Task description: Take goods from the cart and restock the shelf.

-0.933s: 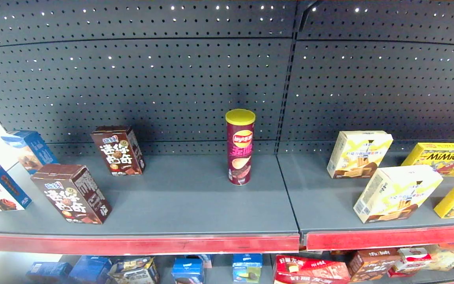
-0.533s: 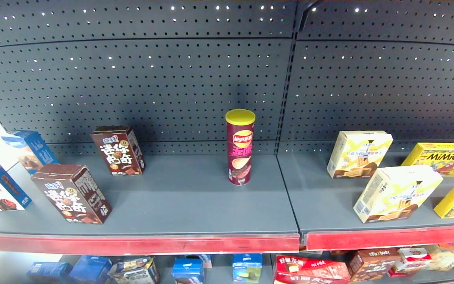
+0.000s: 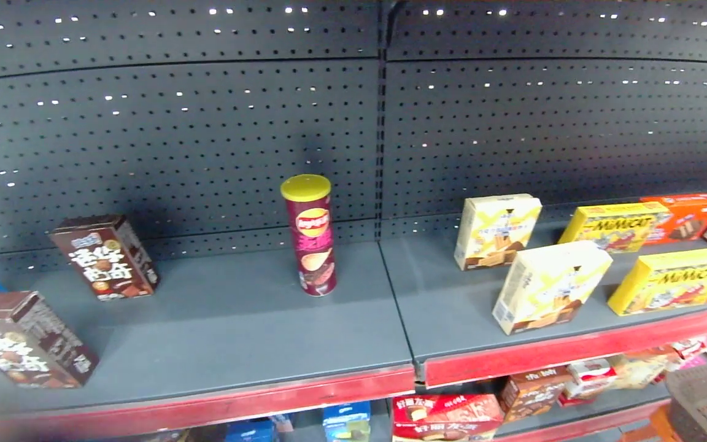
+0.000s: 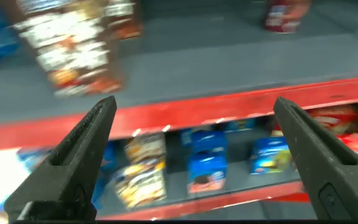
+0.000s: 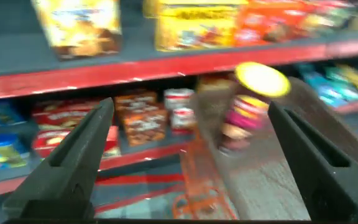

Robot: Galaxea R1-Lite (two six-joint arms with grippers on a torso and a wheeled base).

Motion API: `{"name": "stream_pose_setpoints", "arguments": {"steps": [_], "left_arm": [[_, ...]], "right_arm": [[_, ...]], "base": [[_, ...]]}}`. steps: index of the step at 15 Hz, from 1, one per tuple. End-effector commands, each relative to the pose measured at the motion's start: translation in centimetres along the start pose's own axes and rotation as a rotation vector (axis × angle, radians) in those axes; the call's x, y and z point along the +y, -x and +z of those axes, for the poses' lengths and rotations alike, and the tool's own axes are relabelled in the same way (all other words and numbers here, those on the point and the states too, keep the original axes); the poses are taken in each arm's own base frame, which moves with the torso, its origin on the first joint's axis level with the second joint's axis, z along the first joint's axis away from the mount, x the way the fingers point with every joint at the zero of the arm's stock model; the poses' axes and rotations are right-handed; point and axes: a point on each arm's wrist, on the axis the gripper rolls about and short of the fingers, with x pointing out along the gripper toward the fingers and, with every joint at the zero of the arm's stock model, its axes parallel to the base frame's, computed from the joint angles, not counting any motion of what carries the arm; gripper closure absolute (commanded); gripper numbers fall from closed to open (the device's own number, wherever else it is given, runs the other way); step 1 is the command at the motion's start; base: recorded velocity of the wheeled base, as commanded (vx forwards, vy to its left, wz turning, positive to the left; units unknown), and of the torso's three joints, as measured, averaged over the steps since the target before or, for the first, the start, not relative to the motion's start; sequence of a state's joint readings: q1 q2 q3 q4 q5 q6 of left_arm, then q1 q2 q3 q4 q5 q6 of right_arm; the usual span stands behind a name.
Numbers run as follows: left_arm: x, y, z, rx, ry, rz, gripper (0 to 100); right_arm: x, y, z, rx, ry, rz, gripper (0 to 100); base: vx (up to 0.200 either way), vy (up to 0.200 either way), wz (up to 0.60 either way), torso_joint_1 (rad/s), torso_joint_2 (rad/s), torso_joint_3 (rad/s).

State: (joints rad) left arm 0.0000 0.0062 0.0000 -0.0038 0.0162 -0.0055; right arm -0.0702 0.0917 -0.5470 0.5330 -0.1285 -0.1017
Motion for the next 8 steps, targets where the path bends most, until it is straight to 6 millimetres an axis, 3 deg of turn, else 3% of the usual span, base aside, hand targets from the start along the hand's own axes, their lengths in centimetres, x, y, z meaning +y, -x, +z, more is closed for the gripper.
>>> {"name": "stream_pose_setpoints", "arguments": {"steps": [1, 8], "left_arm": [[0.0, 0.0, 0.01, -0.001, 0.001, 0.001, 0], [0.0, 0.0, 0.01, -0.001, 0.001, 0.001, 0]], "right_arm": [[0.0, 0.0, 0.01, 0.0, 0.001, 0.001, 0], [-0.02, 0.1, 0.14, -0.006, -0.001, 0.002, 0]], "base": [[0.0, 0.0, -0.6, 0.002, 0.0, 0.002], [0.0, 0.0, -0.6, 0.0, 0.0, 0.004]]}}
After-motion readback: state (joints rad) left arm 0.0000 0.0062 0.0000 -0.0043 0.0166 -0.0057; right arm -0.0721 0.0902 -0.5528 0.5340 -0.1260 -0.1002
